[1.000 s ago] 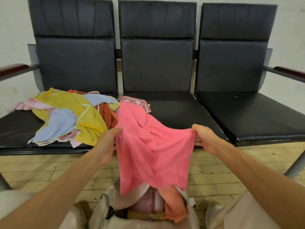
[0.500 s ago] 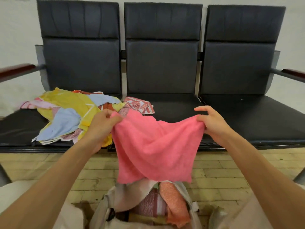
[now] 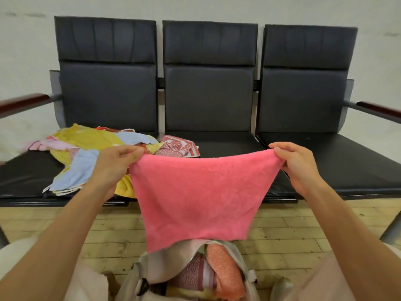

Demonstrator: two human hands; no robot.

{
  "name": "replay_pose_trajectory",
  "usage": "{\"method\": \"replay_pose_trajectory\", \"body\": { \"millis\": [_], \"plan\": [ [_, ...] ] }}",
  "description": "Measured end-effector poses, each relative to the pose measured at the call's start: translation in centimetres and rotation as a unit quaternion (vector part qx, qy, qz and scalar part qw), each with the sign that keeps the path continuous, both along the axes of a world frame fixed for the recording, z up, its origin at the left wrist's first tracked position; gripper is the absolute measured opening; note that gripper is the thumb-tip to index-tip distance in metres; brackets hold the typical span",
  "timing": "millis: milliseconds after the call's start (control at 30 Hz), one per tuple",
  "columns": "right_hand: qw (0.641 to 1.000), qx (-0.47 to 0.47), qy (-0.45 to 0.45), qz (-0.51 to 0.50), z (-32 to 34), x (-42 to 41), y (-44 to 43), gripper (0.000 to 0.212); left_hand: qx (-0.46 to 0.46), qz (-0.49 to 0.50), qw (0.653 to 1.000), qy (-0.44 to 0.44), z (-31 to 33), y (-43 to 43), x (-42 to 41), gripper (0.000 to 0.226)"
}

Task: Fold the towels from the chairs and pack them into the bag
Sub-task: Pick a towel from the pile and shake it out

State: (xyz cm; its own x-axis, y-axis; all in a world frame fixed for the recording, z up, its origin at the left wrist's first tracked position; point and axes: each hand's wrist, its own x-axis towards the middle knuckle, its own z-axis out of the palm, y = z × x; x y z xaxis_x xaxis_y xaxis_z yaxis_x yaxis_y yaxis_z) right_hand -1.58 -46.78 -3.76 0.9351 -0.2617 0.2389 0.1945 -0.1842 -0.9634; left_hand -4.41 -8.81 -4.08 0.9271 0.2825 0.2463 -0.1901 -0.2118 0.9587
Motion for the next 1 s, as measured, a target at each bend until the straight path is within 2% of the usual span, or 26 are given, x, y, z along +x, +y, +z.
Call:
{"method": "replay_pose_trajectory", "body": {
  "millis": [67, 133, 233, 267, 300, 367, 433, 533, 600, 667, 767, 833, 900, 1000],
  "plan": [
    [1.0, -0.01, -0.004, -0.004, -0.1, 0.1, -0.1, 0.023, -0.067, -0.001, 0.998, 0.013, 0.1, -0.3, 0.1, 0.018],
    [0.995, -0.092, -0.016, -0.015, -0.2, 0.2, 0.0, 0.023, -0.118, -0.019, 0.992, 0.029, 0.3, -0.5, 0.2, 0.009],
    [0.98, -0.194, -0.011, 0.029, -0.1, 0.1, 0.2, 0.012, -0.132, -0.041, 0.99, 0.041, 0.4, -0.5, 0.4, 0.017],
    [0.975, -0.215, 0.004, 0.053, 0.0, 0.0, 0.2, 0.01, -0.126, -0.044, 0.99, 0.039, 0.3, -0.5, 0.4, 0.023],
    [0.962, -0.26, 0.031, 0.076, 0.0, -0.1, 0.0, 0.024, -0.117, -0.044, 0.992, 0.034, 0.3, -0.4, 0.3, 0.028],
    [0.907, -0.393, 0.099, 0.115, 0.0, 0.0, -0.5, 0.052, -0.073, -0.029, 0.997, 0.012, 0.3, -0.3, 0.2, 0.034],
    [0.858, -0.486, 0.114, 0.121, -0.5, 0.1, -0.5, 0.051, 0.051, 0.025, 0.998, -0.024, 0.4, -0.3, 0.1, 0.033],
    [0.874, -0.482, 0.028, 0.046, -1.2, 0.2, -0.2, 0.012, 0.261, 0.09, 0.959, -0.059, 0.0, -1.1, -0.5, 0.026],
    [0.86, -0.51, -0.015, 0.014, -1.1, 0.2, -0.4, 0.025, 0.326, 0.085, 0.94, -0.061, -0.7, -1.6, -1.0, 0.023],
    [0.838, -0.546, -0.004, 0.015, -0.6, 0.0, -0.8, 0.032, 0.308, 0.066, 0.948, -0.054, -1.4, -2.1, -1.1, 0.022],
    [0.815, -0.578, 0.011, -0.014, 1.0, -0.3, -1.0, 0.028, 0.122, 0.022, 0.992, -0.007, -0.3, -2.6, -0.7, 0.026],
    [0.808, -0.588, -0.025, -0.034, 2.9, -0.3, -1.1, 0.026, 0.075, -0.001, 0.997, -0.006, 1.5, -2.3, -0.4, 0.035],
    [0.798, -0.599, -0.058, -0.043, 5.3, -0.2, -1.0, 0.025, 0.138, -0.003, 0.989, -0.043, 4.0, -1.8, -0.2, 0.043],
    [0.796, -0.598, -0.072, -0.061, 8.6, -0.4, -0.7, 0.019, 0.285, 0.044, 0.95, -0.117, 8.2, -1.2, -0.2, 0.032]
  ]
}}
